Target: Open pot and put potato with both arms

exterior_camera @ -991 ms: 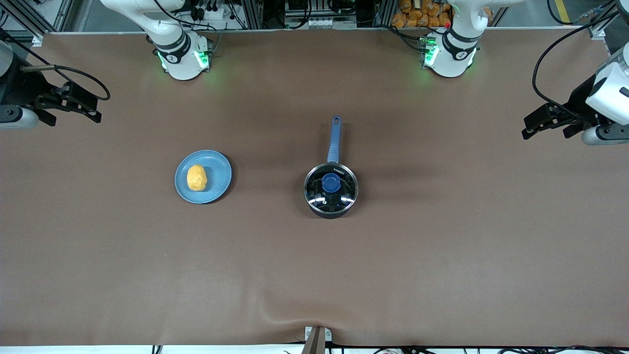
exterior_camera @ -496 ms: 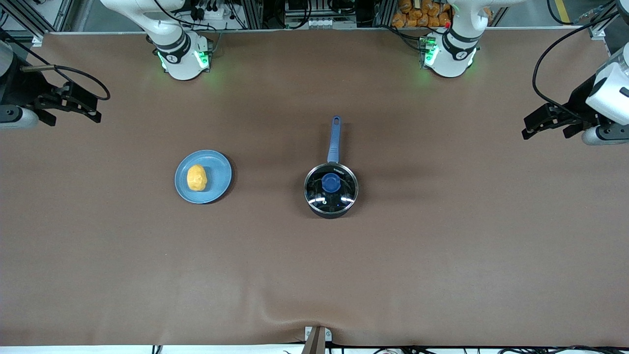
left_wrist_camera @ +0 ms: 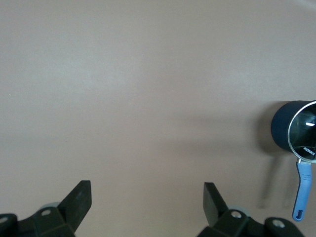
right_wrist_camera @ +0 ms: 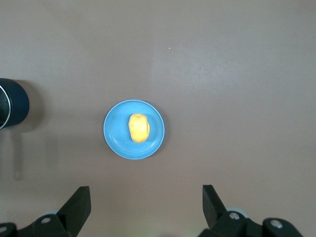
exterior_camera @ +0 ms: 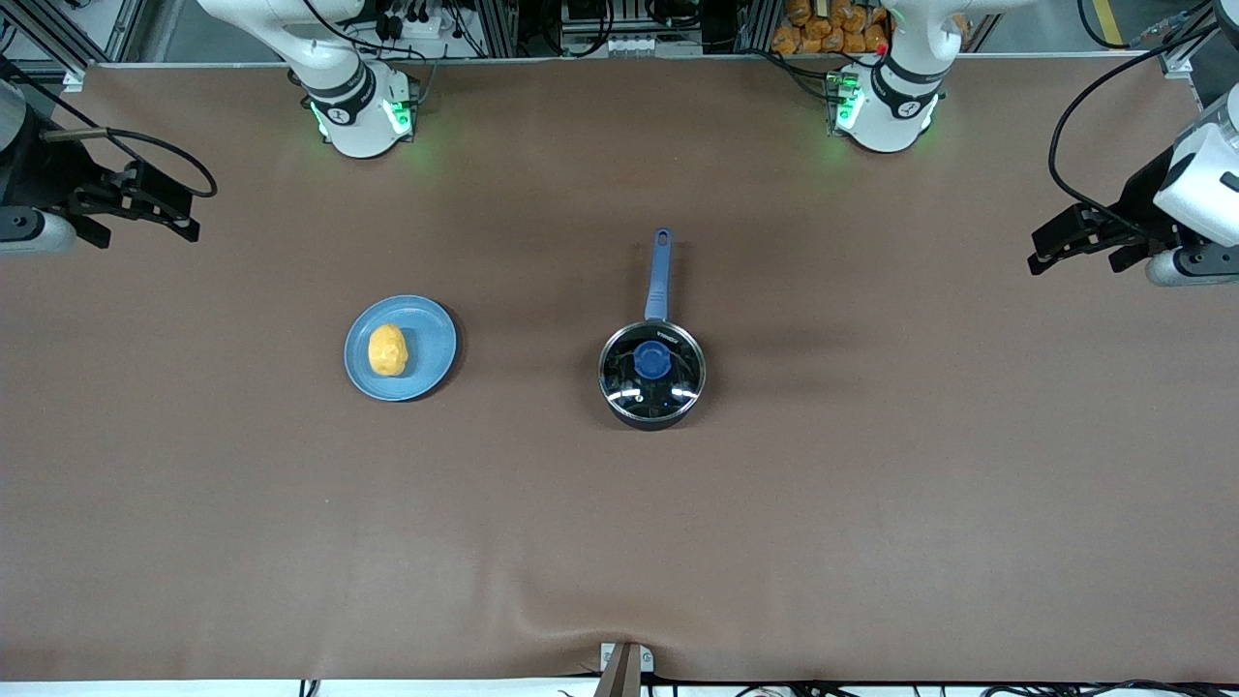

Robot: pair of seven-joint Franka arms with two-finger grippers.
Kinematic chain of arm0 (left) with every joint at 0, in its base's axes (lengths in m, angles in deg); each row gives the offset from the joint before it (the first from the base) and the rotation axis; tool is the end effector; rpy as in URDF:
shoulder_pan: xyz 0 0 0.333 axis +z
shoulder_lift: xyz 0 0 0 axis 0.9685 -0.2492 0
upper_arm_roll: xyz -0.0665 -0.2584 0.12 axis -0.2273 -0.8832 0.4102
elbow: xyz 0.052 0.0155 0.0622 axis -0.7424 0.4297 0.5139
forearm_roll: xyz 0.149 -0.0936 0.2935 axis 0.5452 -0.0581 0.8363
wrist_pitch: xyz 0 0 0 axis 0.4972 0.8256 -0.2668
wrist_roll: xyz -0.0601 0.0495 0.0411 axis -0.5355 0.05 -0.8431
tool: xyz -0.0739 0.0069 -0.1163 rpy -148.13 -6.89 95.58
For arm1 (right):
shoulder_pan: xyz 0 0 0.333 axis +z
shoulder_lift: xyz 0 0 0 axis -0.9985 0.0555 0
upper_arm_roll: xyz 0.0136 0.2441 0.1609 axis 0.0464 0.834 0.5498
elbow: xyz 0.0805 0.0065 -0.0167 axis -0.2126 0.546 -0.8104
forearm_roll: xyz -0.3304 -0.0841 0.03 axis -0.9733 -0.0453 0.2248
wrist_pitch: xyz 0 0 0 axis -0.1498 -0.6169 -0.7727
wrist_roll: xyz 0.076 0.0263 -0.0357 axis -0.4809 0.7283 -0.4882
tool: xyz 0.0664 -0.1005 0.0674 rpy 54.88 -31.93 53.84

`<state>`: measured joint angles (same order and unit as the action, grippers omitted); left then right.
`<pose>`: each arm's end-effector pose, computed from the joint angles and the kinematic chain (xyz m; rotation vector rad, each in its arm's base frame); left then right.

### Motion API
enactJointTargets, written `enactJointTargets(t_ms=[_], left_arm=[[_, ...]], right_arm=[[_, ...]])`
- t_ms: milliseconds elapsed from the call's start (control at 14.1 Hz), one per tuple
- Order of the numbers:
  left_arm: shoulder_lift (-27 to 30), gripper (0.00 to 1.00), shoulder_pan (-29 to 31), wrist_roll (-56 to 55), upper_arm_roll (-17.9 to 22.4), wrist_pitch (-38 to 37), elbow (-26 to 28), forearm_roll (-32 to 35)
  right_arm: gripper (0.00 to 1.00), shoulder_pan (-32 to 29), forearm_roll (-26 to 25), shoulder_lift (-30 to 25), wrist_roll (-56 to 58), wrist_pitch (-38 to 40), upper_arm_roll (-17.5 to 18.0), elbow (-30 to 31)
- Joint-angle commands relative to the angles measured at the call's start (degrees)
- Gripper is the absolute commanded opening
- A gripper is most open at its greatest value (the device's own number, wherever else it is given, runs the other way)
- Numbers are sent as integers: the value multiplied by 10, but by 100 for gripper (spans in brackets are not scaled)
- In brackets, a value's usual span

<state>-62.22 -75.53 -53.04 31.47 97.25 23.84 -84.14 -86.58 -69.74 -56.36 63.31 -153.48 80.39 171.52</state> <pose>0.4934 -0.0310 0.5508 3.0913 0.0852 0.0442 0.4879 0.0436 0.6008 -3.1149 -0.0855 0.0476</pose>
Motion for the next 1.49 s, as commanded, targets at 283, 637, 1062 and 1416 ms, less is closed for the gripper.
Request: enactJointTargets(t_ms=[283, 637, 1062, 1416], left_arm=[[-3, 100, 4, 0, -2, 0, -6, -15], [-3, 100, 4, 0, -2, 0, -6, -15], [-7, 100, -10, -19, -10, 0, -6, -16], [-85, 100, -67, -221, -97, 11, -58, -21]], right_arm=[[100, -9, 9, 6, 3, 9, 4, -13], [100, -8, 10, 6, 3, 10, 4, -13], [100, -8, 10, 6, 3, 10, 4, -13], [100, -7, 10, 6, 3, 11, 4, -12]])
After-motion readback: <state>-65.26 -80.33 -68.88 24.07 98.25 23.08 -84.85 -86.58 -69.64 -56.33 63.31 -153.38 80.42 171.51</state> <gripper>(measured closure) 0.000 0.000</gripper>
